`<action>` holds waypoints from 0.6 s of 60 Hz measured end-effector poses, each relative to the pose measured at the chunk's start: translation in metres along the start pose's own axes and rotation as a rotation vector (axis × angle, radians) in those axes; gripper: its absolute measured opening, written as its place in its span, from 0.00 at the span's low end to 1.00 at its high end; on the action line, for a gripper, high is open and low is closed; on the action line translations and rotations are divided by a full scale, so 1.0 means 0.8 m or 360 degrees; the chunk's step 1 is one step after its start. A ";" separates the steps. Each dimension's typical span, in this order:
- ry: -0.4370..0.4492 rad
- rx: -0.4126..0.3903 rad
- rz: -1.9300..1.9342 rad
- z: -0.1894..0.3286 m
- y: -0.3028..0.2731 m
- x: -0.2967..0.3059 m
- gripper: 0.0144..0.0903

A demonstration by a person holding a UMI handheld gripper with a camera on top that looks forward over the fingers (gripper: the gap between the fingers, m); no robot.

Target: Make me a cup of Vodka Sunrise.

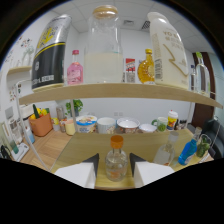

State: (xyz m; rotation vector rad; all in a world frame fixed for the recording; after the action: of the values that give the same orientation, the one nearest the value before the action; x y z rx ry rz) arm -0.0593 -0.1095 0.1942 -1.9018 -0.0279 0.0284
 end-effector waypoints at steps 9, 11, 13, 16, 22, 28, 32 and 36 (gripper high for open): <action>0.0049 -0.0037 -0.0008 0.010 0.005 0.006 0.29; 0.0045 -0.0045 -0.0005 0.010 0.005 0.005 0.29; 0.0041 -0.0054 -0.0003 0.008 0.006 0.004 0.28; 0.0027 -0.0052 -0.0009 0.004 0.004 0.002 0.28; -0.0010 -0.0005 -0.0041 -0.017 -0.008 -0.003 0.28; -0.0061 0.0042 -0.0020 -0.052 -0.020 -0.009 0.28; -0.0095 0.0059 0.0002 -0.080 -0.021 -0.011 0.28; -0.0119 0.0057 0.0015 -0.106 -0.012 -0.012 0.28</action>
State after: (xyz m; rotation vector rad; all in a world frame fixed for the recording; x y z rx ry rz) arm -0.0664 -0.1871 0.2310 -1.8645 -0.0683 0.1058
